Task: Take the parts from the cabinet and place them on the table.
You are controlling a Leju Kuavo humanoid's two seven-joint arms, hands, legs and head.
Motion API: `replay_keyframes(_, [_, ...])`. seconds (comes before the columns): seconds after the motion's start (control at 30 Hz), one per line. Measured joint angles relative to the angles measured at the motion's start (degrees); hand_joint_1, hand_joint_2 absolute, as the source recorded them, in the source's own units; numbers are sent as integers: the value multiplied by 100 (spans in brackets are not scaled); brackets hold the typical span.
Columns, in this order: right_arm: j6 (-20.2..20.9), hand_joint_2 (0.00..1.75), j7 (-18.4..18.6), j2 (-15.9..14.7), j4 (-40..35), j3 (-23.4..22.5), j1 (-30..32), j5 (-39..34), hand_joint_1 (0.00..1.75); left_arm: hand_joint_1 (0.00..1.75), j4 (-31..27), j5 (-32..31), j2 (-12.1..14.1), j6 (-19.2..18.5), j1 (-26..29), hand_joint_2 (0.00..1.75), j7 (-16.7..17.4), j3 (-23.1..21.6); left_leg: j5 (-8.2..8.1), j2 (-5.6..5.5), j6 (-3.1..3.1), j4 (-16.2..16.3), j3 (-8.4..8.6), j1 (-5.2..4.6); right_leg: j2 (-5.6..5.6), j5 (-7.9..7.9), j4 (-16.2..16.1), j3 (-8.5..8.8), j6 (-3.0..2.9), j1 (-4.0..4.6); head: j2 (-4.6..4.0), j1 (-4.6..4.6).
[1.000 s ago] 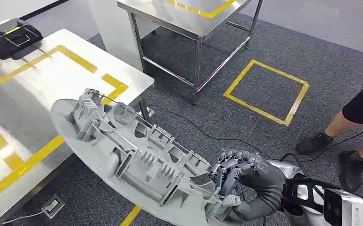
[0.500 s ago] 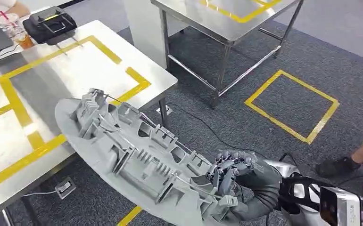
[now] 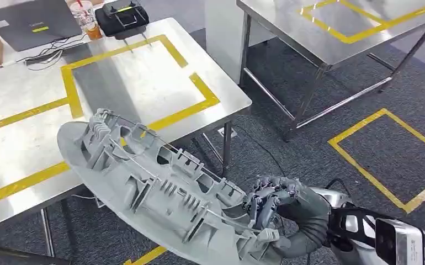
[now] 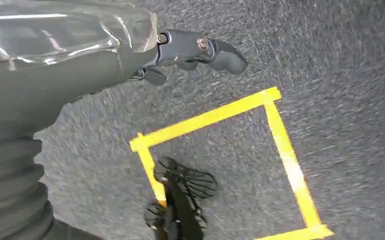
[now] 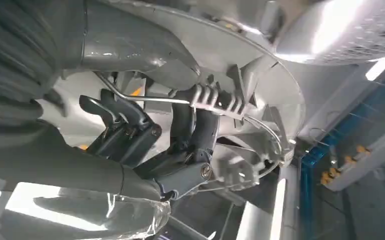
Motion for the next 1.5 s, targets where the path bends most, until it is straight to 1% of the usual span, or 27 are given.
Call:
replay_keyframes(0.07, [0, 175, 2, 22, 4, 11, -29, 0, 175, 0, 0, 0, 2, 0, 29, 175, -2, 18, -13, -56, -50, 8, -50, 39, -122, -6, -21, 30, -94, -49, 0, 11])
replay_keyframes(0.13, [0, 175, 2, 33, 4, 18, -44, -2, 175, 0, 2, 0, 2, 4, 28, 175, -2, 26, -216, 605, -105, 416, -223, -13, -226, -28, -25, 66, -164, -9, 0, -50])
replay_keyframes(0.2, [0, 175, 9, 28, 9, 18, -41, 0, 175, 0, 2, 2, 13, 4, -13, 175, -2, 24, -649, 793, -119, 1385, -740, 0, -378, -57, -23, 74, -206, 42, -2, -46])
replay_keyframes(0.27, [0, 175, 17, 31, 13, 26, -42, -2, 175, 0, 4, 2, 4, 4, -13, 175, 0, 22, -756, 805, -113, 1898, -1038, 0, -512, -75, -22, 79, -229, 75, 0, -46])
replay_keyframes(0.3, [0, 175, 28, 33, 13, 35, -42, -2, 175, 0, 4, 0, 7, 4, -10, 175, 0, 26, -617, 807, -85, 1768, -991, -5, -592, -88, -22, 95, -243, 99, 0, -48])
replay_keyframes(0.37, [0, 175, 37, 42, 13, 46, -50, -4, 175, 0, 4, 2, 11, 4, -10, 175, 0, 28, -139, 913, 39, 843, -508, -61, -733, -124, -25, 145, -257, 150, 0, -50])
replay_keyframes(0.4, [0, 175, 44, 46, 13, 46, -60, -4, 175, 0, 4, 2, 15, 4, -10, 175, 0, 28, 34, 1138, 147, 365, -236, -127, -788, -138, -31, 169, -274, 162, 0, -46])
replay_keyframes(0.43, [0, 175, 55, 50, 13, 50, -65, -7, 175, 0, -2, 11, 37, -6, -23, 175, -2, 31, -39, 1495, 244, 146, -129, -238, -844, -166, -25, 189, -244, 189, 0, -35])
replay_keyframes(0.57, [0, 175, 68, 52, 13, 66, -81, -37, 175, 0, 2, 66, 33, -52, -34, 175, -20, 52, -9, 1187, 274, 51, -143, -249, -1140, -207, -86, 252, -165, 220, 0, -48])
replay_keyframes(0.6, [0, 175, 68, 50, 9, 61, -94, -42, 175, 0, 4, 96, 28, -66, -26, 175, -20, 57, 82, 1100, 278, -72, 3, -137, -1002, -241, -31, 211, -137, 231, 0, -46])
replay_keyframes(0.63, [0, 175, 70, 46, 9, 64, -94, -48, 175, 0, 4, 136, 22, -107, -32, 175, -20, 61, 111, 1017, 295, -121, 35, -139, -611, -312, 140, 161, -130, 205, -2, -24])
replay_keyframes(0.67, [0, 175, 66, 39, 9, 61, -94, -72, 175, 0, 7, 183, 22, -131, -54, 175, -4, 68, 128, 950, 312, -121, 30, -137, -418, -473, 501, -13, -154, 185, 0, -20])
replay_keyframes(0.77, [0, 175, 87, 4, 15, 59, -77, -68, 175, 0, 33, 352, 4, -160, -123, 175, 87, 133, 125, 632, 309, -116, 28, -111, -299, -814, 1704, -691, -112, 135, 0, -13])
replay_keyframes(0.8, [0, 175, 92, 2, 15, 61, -76, -68, 175, 0, 46, 369, 4, -160, -124, 175, 113, 155, 121, 539, 302, -114, 43, -94, -299, -735, 1647, -707, -51, 108, 0, -17])
replay_keyframes(0.87, [0, 175, 98, -4, 15, 61, -80, -68, 175, 0, 59, 407, 0, -160, -127, 175, 138, 166, 91, 347, 254, -89, 75, -48, -265, -296, 831, -381, 131, 40, 0, -13])
replay_keyframes(0.9, [0, 175, 103, -9, 15, 61, -84, -66, 175, 0, 63, 409, 0, -160, -131, 175, 144, 173, 57, 258, 204, -45, 74, -30, -119, -35, 235, -127, 220, -20, 0, -9])
replay_keyframes(0.93, [0, 175, 105, -11, 15, 63, -92, -66, 175, 0, 63, 411, 0, -160, -133, 175, 148, 192, 26, 197, 155, 8, 42, -32, 112, 39, -27, -40, 230, -68, 0, 15])
replay_keyframes(0.97, [0, 175, 105, -11, 11, 66, -93, -68, 175, 0, 66, 411, 2, -160, -141, 175, 151, 205, -9, 123, 104, 50, 2, -44, 46, 42, -37, 3, 111, -31, 0, 14])
replay_keyframes(1.07, [0, 175, 105, -11, 13, 70, -122, -70, 175, 0, 76, 413, -2, -157, -111, 175, 172, 273, 4, 23, 4, 12, -27, 12, -85, 30, -26, 5, -40, 34, 0, 13])
replay_keyframes(1.1, [0, 175, 105, -4, 11, 77, -143, -72, 175, 0, 76, 416, 4, -155, -115, 175, 177, 289, -27, 63, -15, 53, -26, 31, -146, 47, -54, 32, -86, -51, 0, 13])
replay_keyframes(1.17, [0, 175, 109, -4, 11, 83, -157, -79, 175, 0, 83, 415, 0, -159, -140, 175, 190, 293, -288, 620, -77, 541, -270, -2, -263, -2, -57, 75, -163, -13, 0, -68])
replay_keyframes(1.23, [-15, 175, 129, -4, 11, 83, -156, -77, 175, 0, 87, 418, 4, -183, -171, 175, 203, 291, -660, 771, -114, 1448, -750, 24, -356, -25, -54, 92, -195, 23, 0, -66])
replay_keyframes(1.3, [-37, 175, 149, -2, 11, 83, -147, -137, 175, 0, 101, 420, 0, -225, -160, 175, 223, 286, -678, 804, -123, 1807, -989, 35, -432, -43, -53, 103, -209, 40, 0, -65])
replay_keyframes(1.33, [-50, 175, 153, -2, 11, 81, -145, -182, 175, 0, 101, 422, 0, -236, -148, 175, 223, 289, -487, 806, -111, 1566, -892, 35, -463, -61, -53, 115, -199, 45, 0, -65])
replay_keyframes(1.4, [-68, 175, 157, 2, -7, 79, -143, -225, 175, 0, 101, 424, 7, -256, -137, 175, 223, 289, 31, 829, -37, 554, -381, 20, -489, -85, -54, 163, -192, 58, 0, -68])
replay_keyframes(1.43, [-70, 175, 157, 7, -22, 74, -143, -245, 175, 0, 98, 426, 15, -267, -137, 175, 221, 289, 127, 913, 27, 145, -178, -14, -496, -100, -59, 175, -176, 56, 0, -63])
replay_keyframes(1.5, [-70, 175, 157, 9, -35, 59, -124, -267, 175, 0, 98, 437, 24, -293, -152, 175, 219, 278, 34, 943, 77, 85, -155, -84, -510, -119, -54, 150, -119, 79, 0, -68])
